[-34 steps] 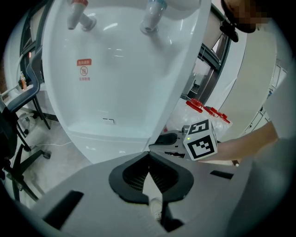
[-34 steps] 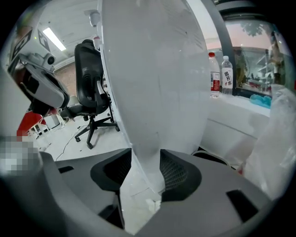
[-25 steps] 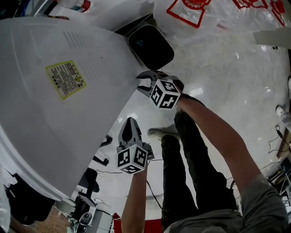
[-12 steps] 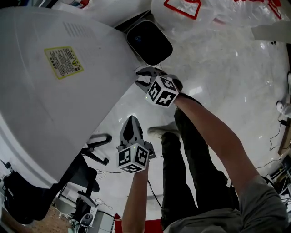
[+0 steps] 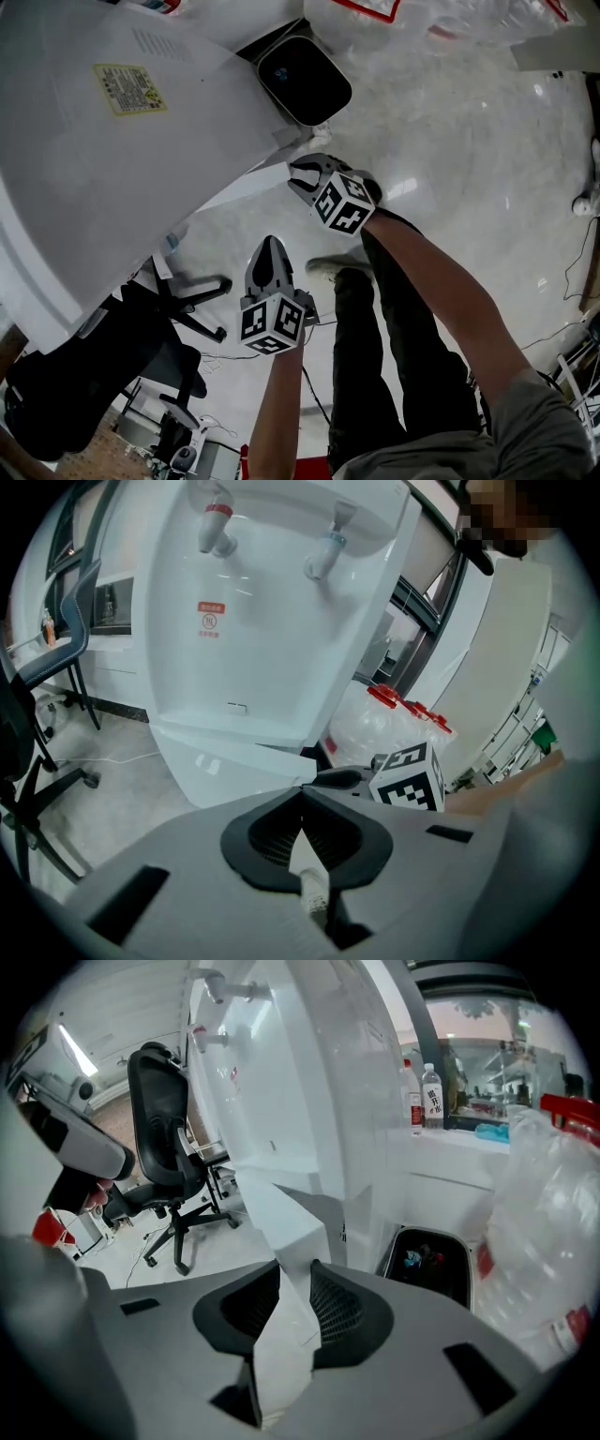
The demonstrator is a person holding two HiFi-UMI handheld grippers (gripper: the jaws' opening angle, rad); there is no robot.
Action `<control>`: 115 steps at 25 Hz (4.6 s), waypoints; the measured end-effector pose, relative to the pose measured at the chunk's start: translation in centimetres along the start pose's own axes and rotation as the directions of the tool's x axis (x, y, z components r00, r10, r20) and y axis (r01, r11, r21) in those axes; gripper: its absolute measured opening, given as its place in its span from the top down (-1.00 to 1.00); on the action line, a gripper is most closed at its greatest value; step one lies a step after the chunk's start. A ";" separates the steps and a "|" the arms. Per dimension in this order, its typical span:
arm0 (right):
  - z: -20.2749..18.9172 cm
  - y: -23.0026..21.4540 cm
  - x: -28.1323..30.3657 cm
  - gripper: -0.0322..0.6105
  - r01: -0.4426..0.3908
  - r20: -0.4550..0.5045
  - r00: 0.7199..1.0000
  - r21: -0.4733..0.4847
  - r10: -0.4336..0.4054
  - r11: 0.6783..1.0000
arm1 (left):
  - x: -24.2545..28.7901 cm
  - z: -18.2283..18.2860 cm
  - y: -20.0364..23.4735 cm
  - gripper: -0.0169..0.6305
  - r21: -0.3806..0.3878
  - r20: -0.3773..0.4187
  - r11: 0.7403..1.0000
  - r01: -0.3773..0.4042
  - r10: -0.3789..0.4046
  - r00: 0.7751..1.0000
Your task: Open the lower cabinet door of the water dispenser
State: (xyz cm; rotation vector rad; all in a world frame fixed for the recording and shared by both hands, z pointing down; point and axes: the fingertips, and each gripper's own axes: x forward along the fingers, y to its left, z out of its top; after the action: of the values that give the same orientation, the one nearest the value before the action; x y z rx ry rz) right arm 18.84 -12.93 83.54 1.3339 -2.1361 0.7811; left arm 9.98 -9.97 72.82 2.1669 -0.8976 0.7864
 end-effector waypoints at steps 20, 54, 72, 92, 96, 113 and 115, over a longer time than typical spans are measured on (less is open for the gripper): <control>-4.1 9.9 -1.1 0.59 0.024 -0.037 0.999 0.036 -0.023 0.999 | -4.2 -4.9 4.1 0.92 -0.065 0.012 0.998 0.019 -0.018 1.000; -7.0 22.4 3.0 0.87 -0.285 -0.214 0.949 -0.280 0.230 0.916 | -2.3 -11.1 9.2 0.33 -0.276 -0.029 0.960 -0.053 0.047 0.998; -9.5 21.8 0.5 0.87 -0.309 -0.243 0.930 -0.108 0.277 0.945 | 0.1 -11.1 7.9 0.25 -0.384 -0.072 0.917 -0.106 0.085 0.994; -8.0 21.5 0.7 0.87 -0.247 -0.202 0.952 -0.061 0.230 0.967 | -3.3 -13.7 12.4 0.38 -0.350 -0.120 0.916 -0.195 0.163 0.979; -7.1 22.7 1.3 0.87 -0.244 -0.193 0.954 -0.056 0.229 0.968 | -4.5 -14.1 14.2 0.39 -0.325 -0.121 0.923 -0.208 0.177 0.977; 0.3 25.8 4.9 0.87 -0.225 -0.104 0.967 0.086 0.233 0.971 | -7.5 -14.2 20.3 0.40 -0.133 -0.121 0.987 -0.086 0.070 0.990; 1.0 25.9 5.5 0.87 -0.229 -0.095 0.966 0.103 0.239 0.968 | -7.8 -14.1 21.4 0.41 -0.101 -0.120 0.993 -0.066 0.054 0.991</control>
State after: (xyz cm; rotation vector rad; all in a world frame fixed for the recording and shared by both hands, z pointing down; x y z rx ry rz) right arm -7.07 -7.82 81.17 1.0674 -2.2207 1.0318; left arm -14.75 -8.29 82.89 1.9892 -0.9268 0.8670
